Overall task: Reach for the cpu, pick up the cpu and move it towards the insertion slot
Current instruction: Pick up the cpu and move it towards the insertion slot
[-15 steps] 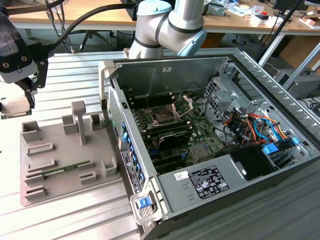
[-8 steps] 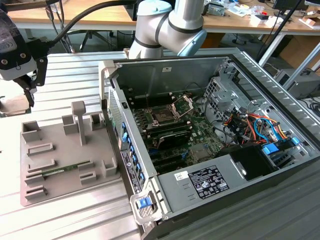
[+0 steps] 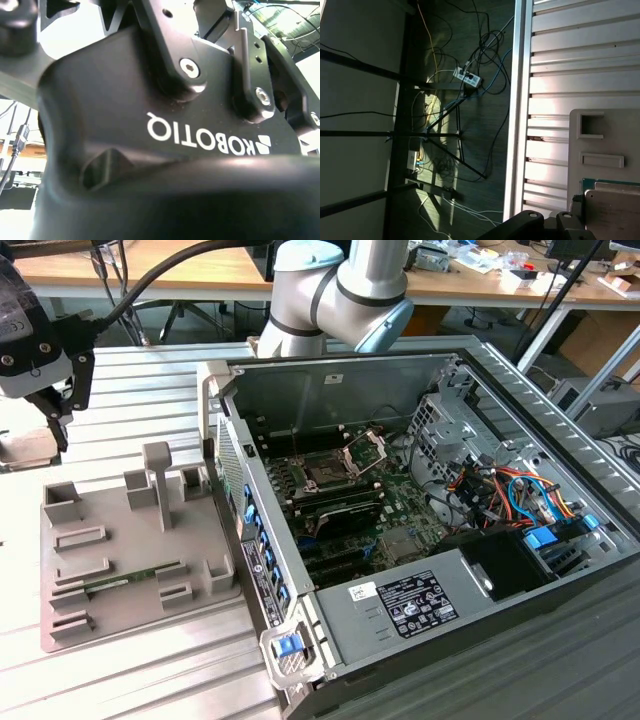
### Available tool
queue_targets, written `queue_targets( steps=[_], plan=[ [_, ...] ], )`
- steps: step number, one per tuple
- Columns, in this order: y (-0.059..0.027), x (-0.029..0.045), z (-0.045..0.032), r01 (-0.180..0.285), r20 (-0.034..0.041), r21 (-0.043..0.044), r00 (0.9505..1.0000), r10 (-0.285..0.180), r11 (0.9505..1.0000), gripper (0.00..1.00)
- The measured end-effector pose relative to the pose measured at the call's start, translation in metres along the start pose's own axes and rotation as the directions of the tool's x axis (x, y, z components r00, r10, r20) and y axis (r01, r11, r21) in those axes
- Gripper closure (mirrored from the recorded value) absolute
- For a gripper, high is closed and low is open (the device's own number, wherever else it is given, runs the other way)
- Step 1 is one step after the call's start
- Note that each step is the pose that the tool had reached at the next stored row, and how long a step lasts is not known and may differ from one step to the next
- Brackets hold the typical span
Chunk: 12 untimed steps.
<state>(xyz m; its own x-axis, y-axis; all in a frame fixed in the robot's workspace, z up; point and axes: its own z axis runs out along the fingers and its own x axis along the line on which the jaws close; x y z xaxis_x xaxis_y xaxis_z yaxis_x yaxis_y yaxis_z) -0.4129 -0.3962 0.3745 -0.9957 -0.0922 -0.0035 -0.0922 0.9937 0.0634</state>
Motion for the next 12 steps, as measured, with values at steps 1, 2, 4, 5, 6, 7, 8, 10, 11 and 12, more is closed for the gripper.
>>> queue_targets(
  steps=[1, 2, 4, 5, 6, 7, 8, 10, 11, 12],
  plan=[
    [0.0000, 0.0000, -0.0001, 0.000, 0.0000, -0.0001, 1.0000, 0.000, 1.0000, 0.46],
    [0.0000, 0.0000, -0.0003, 0.000, 0.0000, 0.0000, 1.0000, 0.000, 1.0000, 0.46],
    [0.0001, 0.0000, -0.0006, 0.000, 0.0000, 0.0000, 1.0000, 0.000, 1.0000, 0.46],
    [0.0000, 0.0000, -0.0008, 0.000, 0.0000, -0.0001, 1.0000, 0.000, 1.0000, 0.46],
    [0.0001, 0.0000, -0.0011, 0.000, 0.0000, 0.0000, 1.0000, 0.000, 1.0000, 0.46],
    [0.0001, 0.0000, -0.0013, 0.000, 0.0000, -0.0001, 1.0000, 0.000, 1.0000, 0.46],
    [0.0001, 0.0000, -0.0016, 0.000, 0.0000, -0.0001, 1.0000, 0.000, 1.0000, 0.46],
    [0.0002, 0.0000, -0.0022, 0.000, 0.0000, 0.0000, 1.0000, 0.000, 1.0000, 0.46],
    [0.0002, 0.0000, -0.0025, 0.000, 0.0000, -0.0001, 1.0000, 0.000, 1.0000, 0.46],
    [0.0002, 0.0000, -0.0028, 0.000, 0.0000, 0.0000, 1.0000, 0.000, 1.0000, 0.46]
  ],
)
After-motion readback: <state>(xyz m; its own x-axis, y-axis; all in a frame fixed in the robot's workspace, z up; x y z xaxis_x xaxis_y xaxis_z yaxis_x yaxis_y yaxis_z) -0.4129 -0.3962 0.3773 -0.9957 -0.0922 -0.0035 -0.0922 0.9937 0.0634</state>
